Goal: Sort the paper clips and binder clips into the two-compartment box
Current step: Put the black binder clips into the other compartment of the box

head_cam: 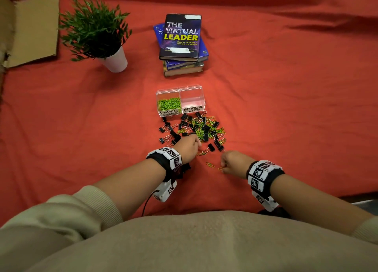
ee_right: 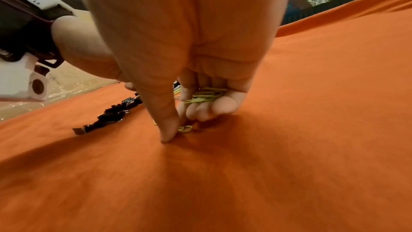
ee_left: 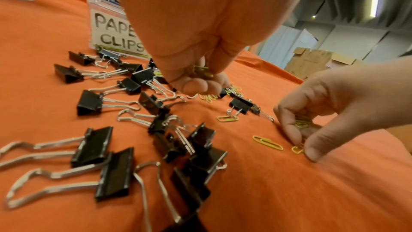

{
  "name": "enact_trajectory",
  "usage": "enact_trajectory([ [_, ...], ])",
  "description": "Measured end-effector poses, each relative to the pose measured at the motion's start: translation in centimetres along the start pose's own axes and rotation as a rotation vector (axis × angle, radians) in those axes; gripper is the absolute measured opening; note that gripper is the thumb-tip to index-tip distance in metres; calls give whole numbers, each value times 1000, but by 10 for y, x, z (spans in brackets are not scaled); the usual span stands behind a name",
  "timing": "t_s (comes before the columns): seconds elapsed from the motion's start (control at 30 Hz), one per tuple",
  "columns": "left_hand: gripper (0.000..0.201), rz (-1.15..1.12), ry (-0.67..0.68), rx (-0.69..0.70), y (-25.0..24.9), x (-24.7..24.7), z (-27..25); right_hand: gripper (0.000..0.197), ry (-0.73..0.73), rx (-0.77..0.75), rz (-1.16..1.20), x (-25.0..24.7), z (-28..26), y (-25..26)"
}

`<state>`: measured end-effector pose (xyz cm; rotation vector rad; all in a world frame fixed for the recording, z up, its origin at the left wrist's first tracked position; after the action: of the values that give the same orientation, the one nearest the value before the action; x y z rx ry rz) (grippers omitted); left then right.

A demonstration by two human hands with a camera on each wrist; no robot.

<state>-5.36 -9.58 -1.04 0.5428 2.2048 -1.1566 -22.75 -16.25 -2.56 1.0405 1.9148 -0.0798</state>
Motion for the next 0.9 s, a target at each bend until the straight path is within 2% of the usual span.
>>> enact_trajectory([
  [0.1,21,120,15,46,-1,8,1,12,-3,-30,-52,4,-1,4],
  [0.2,15,270,30,88,1,16,1,12,-20,-19,15,6,-3,3],
  [0.27,17,354,28,136,4,21,1,7,-54,45,212,2,-2,-2],
  [0.4,23,421,36,168,7,28,2,17,-49,162,671,-6,2,-1],
  [0.5,18,404,49,133,8,28,1,25,-45,223,765,-10,7,6],
  [0.57,21,409,59,121,8,28,0,22,-38,212,714,-11,10,11],
  [0.67,23,399,68,117,9,24,-2,10,-66,134,459,-12,14,21],
  [0.8,13,252,78,99,11,8,-5,19,-49,31,118,-6,22,32],
  [0.9,10,133,41,81,12,-7,-5,20,-30,3,10,0,25,35],
])
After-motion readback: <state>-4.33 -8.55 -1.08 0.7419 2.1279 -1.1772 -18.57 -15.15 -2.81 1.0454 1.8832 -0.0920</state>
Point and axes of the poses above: each hand's wrist, its own z-axis towards the middle knuckle, its own x-axis out of the palm, y = z × x, the point moved 2 cm from there along z, towards the middle knuckle, and after that the axes turned 8 degrees about -y, right-handed, at the moved point
